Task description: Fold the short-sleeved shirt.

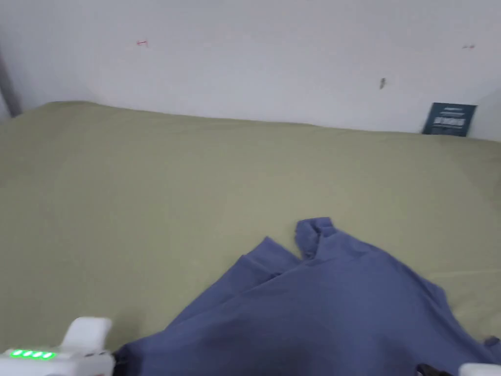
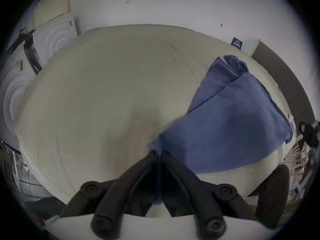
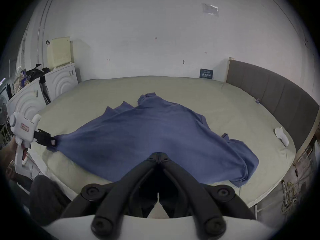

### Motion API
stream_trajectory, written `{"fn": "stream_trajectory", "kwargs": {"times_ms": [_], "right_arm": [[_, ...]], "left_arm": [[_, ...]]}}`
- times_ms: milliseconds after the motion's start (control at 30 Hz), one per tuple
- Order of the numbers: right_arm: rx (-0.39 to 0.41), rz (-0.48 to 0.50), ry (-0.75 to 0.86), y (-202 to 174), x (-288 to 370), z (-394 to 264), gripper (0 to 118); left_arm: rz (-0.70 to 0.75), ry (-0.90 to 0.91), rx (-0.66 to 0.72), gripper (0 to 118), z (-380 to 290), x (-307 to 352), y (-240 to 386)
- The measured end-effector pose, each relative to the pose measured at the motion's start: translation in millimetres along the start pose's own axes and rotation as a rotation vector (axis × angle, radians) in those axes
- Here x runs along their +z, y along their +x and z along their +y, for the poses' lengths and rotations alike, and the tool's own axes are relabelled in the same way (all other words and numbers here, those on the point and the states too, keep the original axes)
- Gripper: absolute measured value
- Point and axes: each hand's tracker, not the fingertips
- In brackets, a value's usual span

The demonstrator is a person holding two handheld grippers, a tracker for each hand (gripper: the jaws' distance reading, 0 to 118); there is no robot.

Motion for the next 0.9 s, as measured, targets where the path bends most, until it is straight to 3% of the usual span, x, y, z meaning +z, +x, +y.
{"fn": "stream_trajectory", "kwargs": {"times_ms": [200, 400, 433, 467, 500, 533, 667, 733, 767, 800, 867, 900], "right_arm": [[0.049, 0.027, -0.071, 41.6, -122.1, 87.8, 2], [0.132, 0.074, -0.291, 55.0, -266.8, 159.3, 2], [0.141, 0.081, -0.337, 56.3, -285.4, 164.0, 9], [0.155, 0.049, -0.354, 57.6, -298.9, 167.1, 37], [0.157, 0.06, -0.382, 60.0, -313.3, 168.1, 78], [0.162, 0.067, -0.417, 61.7, -323.3, 165.9, 103], [0.205, 0.084, -0.468, 60.4, -340.4, 159.9, 103], [0.266, 0.025, -0.505, 56.3, -347.9, 153.1, 101], [0.254, 0.041, -0.488, 56.2, -346.4, 151.5, 98], [0.226, 0.056, -0.479, 58.9, -343.7, 152.7, 84], [0.157, 0.114, -0.44, 57.1, -331.0, 156.8, 3], [0.19, 0.105, -0.43, 54.5, -323.6, 159.0, 2]], "left_arm": [[-0.029, 0.015, 0.045, 2, -0.7, 0.0, -8.3], [-0.04, -0.006, 0.067, 2, -0.6, -4.4, -12.1], [-0.044, -0.006, 0.077, 2, -0.7, -4.4, -13.3], [-0.047, -0.008, 0.087, 2, -1.1, -4.2, -14.1], [-0.05, -0.009, 0.089, 2, -0.3, -4.4, -14.1], [-0.051, -0.01, 0.089, 2, -0.2, -4.3, -14.2], [-0.046, -0.021, 0.073, 2, 1.8, -5.0, -12.5], [-0.044, -0.027, 0.069, 2, 2.1, -6.6, -11.8], [-0.043, -0.029, 0.071, 2, 2.2, -7.8, -11.9], [-0.042, -0.03, 0.071, 2, 2.2, -8.2, -11.8], [-0.041, -0.033, 0.071, 2, 2.9, -7.6, -11.8], [-0.042, -0.034, 0.072, 2, 3.8, -6.8, -11.8]]}}
